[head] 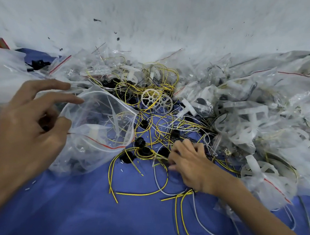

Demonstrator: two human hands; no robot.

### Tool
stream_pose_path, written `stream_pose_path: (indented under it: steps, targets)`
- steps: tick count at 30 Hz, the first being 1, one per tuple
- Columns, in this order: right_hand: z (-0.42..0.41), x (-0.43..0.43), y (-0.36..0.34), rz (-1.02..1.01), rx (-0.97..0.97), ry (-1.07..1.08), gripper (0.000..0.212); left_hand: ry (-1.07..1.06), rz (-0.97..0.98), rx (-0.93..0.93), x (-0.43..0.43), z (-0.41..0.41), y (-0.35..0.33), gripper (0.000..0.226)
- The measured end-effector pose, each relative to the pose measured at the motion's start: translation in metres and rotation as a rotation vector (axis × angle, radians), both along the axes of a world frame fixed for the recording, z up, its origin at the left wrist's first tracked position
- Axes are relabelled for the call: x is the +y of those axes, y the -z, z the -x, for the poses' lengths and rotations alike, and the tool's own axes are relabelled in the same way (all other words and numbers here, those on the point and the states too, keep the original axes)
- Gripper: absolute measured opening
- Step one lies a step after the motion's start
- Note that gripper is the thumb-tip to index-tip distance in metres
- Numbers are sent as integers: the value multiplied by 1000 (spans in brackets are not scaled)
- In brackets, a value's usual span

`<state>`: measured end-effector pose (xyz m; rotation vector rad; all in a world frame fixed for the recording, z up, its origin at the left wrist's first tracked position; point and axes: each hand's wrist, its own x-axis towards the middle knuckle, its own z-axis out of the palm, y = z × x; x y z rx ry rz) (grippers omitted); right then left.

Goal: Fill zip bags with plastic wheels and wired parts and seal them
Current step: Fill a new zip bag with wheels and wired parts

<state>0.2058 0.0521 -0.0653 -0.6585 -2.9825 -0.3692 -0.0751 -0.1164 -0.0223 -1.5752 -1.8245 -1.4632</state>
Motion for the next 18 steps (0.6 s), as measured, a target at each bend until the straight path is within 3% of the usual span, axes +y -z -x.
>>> stream_pose_path:
  steps: [2, 4, 7, 9, 13, 18]
  targets:
    - [1, 7, -20, 215, 221, 45, 14, 46, 4, -70, -1, -9, -4, 38]
    - [2, 13, -46, 564, 531, 65, 12, 58, 4, -79, -4, -16, -6, 34]
    - [3, 20, -71, 1132, 1083, 120, 26, 86, -21, -60, -4, -26, -12, 32]
    - [7, 25, -79, 1388, 1353, 130, 26, 110, -8, -49, -5, -30, -15, 31]
    - [7, 33, -96, 1562, 1478, -4, 7, 156, 69, -78, -5, -37, -18, 35]
    - [14, 36, -110, 1453, 1414, 56, 28, 230, 132, -118, 1, -45, -18, 43]
